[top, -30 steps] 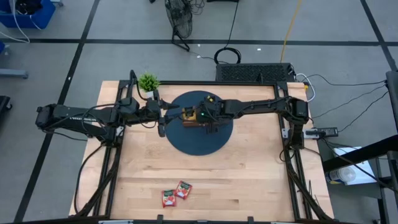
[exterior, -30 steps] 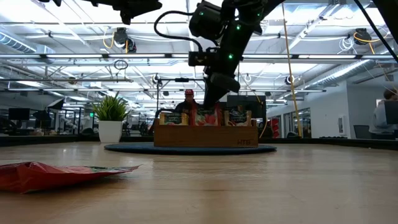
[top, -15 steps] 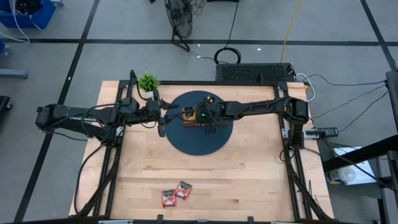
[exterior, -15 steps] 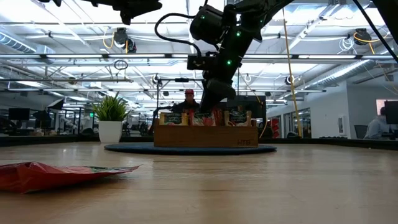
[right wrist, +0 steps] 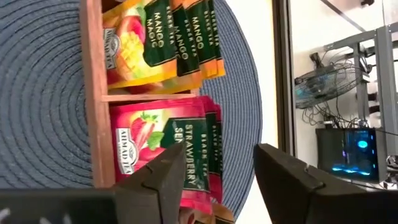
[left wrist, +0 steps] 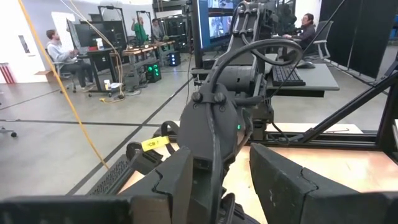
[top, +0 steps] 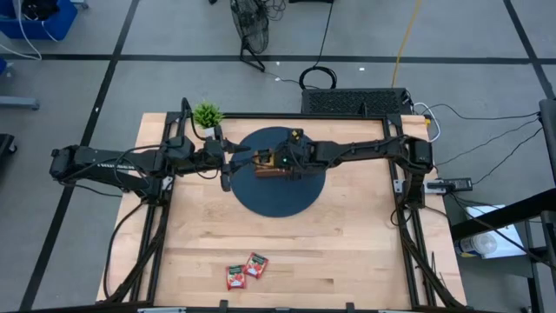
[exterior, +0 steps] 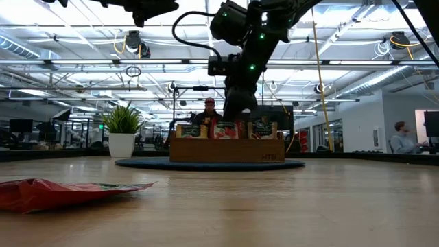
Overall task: Pick & Place Tea
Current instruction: Put the red tea bag into the middle section of the wooden organizer
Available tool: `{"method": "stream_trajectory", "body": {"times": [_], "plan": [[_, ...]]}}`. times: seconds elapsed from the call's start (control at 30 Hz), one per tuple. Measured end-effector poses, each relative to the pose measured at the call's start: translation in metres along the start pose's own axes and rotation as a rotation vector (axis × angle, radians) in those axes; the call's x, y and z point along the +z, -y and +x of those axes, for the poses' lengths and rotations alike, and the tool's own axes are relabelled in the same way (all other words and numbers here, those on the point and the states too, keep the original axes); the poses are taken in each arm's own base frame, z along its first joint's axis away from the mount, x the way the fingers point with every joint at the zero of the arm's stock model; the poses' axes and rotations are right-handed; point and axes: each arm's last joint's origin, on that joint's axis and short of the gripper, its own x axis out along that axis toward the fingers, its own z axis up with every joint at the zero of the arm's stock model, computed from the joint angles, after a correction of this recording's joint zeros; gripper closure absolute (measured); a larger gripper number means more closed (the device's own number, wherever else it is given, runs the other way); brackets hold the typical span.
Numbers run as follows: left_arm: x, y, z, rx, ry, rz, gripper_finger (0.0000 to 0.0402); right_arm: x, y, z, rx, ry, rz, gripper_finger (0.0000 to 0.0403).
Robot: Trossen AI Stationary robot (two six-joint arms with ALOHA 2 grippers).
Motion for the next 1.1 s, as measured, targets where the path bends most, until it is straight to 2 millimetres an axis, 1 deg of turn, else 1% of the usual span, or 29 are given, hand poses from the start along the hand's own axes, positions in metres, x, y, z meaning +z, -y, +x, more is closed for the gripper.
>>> {"method": "stream_trajectory", "body": {"times": [0.13,0.23,0.27,0.33,0.4,0.5,0.6,0.67,0.8,0.87,0.93,1.1], "plan": [[0.0,0.0,0.0,0.0,0.0,0.0,0.0238,0.002,-0.006,-0.003,0.01,0.004,0.021,0.0217],[0.0,0.0,0.0,0.0,0.0,0.0,0.0238,0.006,-0.016,-0.016,0.037,0.02,0.033,0.0216],[0.0,0.0,0.0,0.0,0.001,0.0,0.0238,0.009,-0.019,-0.023,0.062,0.05,0.04,0.0218],[0.0,0.0,0.0,0.0,-0.001,0.0,0.0238,0.014,-0.028,-0.04,0.165,0.111,0.023,0.0221],[0.0,0.0,0.0,0.0,-0.001,0.0,0.0238,0.021,-0.04,-0.057,0.309,0.199,0.017,0.0225],[0.0,0.0,0.0,0.0,0.0,0.0,0.0238,0.028,-0.062,-0.076,0.532,0.298,0.0,0.0228],[0.0,0.0,0.0,0.0,0.0,0.0,0.0238,0.03,-0.09,-0.088,0.67,0.387,-0.067,0.0228],[0.0,0.0,0.0,0.0,0.0,0.0,0.0238,0.025,-0.114,-0.09,0.692,0.463,-0.15,0.0225],[0.0,0.0,0.0,0.0,0.0,0.0,0.0238,0.011,-0.168,-0.089,0.613,0.603,-0.33,0.0215],[0.0,0.0,0.0,0.001,0.0,0.0,0.0238,0.011,-0.187,-0.092,0.548,0.641,-0.376,0.0212],[0.0,0.0,0.0,0.0,0.0,0.0,0.0238,0.013,-0.204,-0.094,0.517,0.661,-0.4,0.0212],[0.0,0.0,0.0,0.0,-0.001,0.0,0.0238,0.018,-0.249,-0.086,0.558,0.688,-0.442,0.0219]]}}
